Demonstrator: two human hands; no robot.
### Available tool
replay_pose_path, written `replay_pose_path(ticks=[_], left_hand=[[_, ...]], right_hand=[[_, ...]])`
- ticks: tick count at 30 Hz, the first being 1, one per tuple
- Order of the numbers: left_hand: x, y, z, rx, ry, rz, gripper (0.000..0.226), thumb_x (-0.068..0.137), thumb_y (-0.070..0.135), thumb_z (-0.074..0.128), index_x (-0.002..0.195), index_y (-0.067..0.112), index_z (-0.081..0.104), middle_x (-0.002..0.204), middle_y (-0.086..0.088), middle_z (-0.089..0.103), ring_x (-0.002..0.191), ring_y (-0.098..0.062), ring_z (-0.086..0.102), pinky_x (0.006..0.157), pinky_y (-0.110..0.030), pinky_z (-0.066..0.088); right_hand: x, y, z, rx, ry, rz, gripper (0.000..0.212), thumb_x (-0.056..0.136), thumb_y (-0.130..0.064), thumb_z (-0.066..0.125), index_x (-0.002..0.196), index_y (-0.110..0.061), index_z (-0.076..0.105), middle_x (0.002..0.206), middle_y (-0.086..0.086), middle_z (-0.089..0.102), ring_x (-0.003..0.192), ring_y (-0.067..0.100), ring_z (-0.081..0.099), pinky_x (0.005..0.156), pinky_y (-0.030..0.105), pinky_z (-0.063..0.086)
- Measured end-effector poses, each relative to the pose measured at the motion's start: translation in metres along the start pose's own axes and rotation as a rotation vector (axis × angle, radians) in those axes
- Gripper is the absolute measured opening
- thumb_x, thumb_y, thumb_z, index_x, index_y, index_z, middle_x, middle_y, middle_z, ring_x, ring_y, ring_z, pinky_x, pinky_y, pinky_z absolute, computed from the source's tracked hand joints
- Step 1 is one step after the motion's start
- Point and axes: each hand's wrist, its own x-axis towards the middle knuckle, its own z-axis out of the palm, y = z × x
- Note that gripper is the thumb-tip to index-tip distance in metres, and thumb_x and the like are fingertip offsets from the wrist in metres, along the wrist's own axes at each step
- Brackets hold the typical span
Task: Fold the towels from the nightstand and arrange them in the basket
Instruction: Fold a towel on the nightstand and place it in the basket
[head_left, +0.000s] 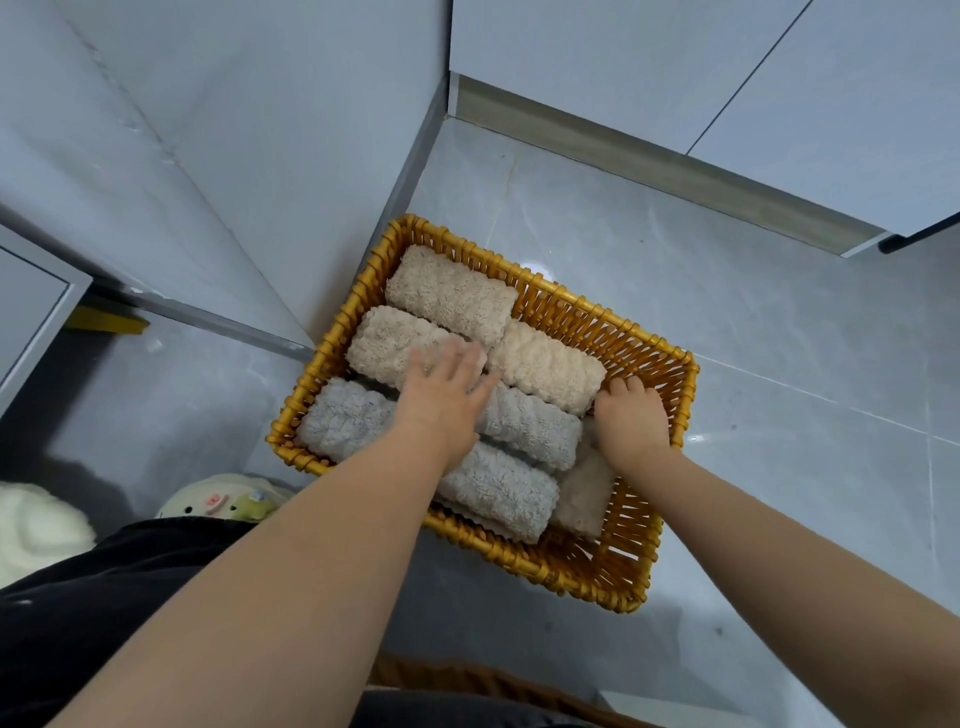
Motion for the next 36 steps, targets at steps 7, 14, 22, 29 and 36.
replay_pose_path(ticks=[7, 14, 22, 29, 36], left_hand=[[-0.003, -0.015, 0.019, -0.032, -0.157, -0.016, 0.107, 0.08, 0.072, 0.048, 0.146, 0.03, -0.024, 0.15, -0.009, -0.037, 0.14, -0.036, -0.028, 0.111, -0.066, 0.007], [-0.002, -0.015, 0.017, -0.021, -0.194, -0.012, 0.114, 0.076, 0.071, 0.056, 0.146, 0.031, -0.025, 0.15, -0.009, -0.037, 0.14, -0.036, -0.027, 0.111, -0.066, 0.009], [-0.003, -0.018, 0.016, -0.034, -0.163, -0.017, 0.104, 0.086, 0.063, 0.05, 0.144, 0.029, -0.029, 0.152, -0.007, -0.034, 0.142, -0.033, -0.025, 0.111, -0.062, 0.009], [-0.007, -0.022, 0.013, -0.022, -0.116, 0.025, 0.097, 0.09, 0.059, 0.046, 0.147, 0.024, -0.024, 0.155, -0.007, -0.027, 0.144, -0.031, -0.018, 0.115, -0.056, 0.007], [-0.009, -0.036, 0.011, -0.037, 0.01, -0.102, 0.067, 0.101, 0.043, 0.026, 0.15, 0.024, -0.015, 0.156, -0.008, -0.023, 0.145, -0.03, -0.017, 0.115, -0.058, 0.0]], right_hand=[[-0.026, -0.03, 0.031, -0.024, -0.316, -0.023, 0.069, 0.095, -0.04, 0.045, 0.145, 0.002, 0.024, 0.148, 0.021, 0.029, 0.135, 0.035, 0.03, 0.11, 0.041, 0.026], [-0.022, -0.041, 0.049, -0.04, -0.456, 0.07, 0.077, 0.099, -0.041, 0.029, 0.148, 0.001, -0.012, 0.158, 0.019, -0.012, 0.146, 0.034, -0.006, 0.119, 0.043, 0.002], [-0.036, -0.037, 0.036, -0.18, -0.512, 0.042, 0.099, 0.087, -0.074, 0.016, 0.148, -0.003, -0.016, 0.157, 0.018, -0.016, 0.145, 0.036, -0.012, 0.115, 0.052, -0.008], [-0.02, -0.025, -0.005, -0.141, -0.557, 0.076, 0.066, 0.095, -0.044, 0.039, 0.148, -0.009, 0.024, 0.153, 0.016, 0.026, 0.141, 0.034, 0.021, 0.115, 0.05, 0.015], [0.001, -0.042, -0.043, 0.327, 0.054, -0.073, 0.046, 0.099, -0.033, 0.034, 0.139, -0.012, 0.041, 0.136, 0.01, 0.048, 0.122, 0.028, 0.05, 0.099, 0.042, 0.046]])
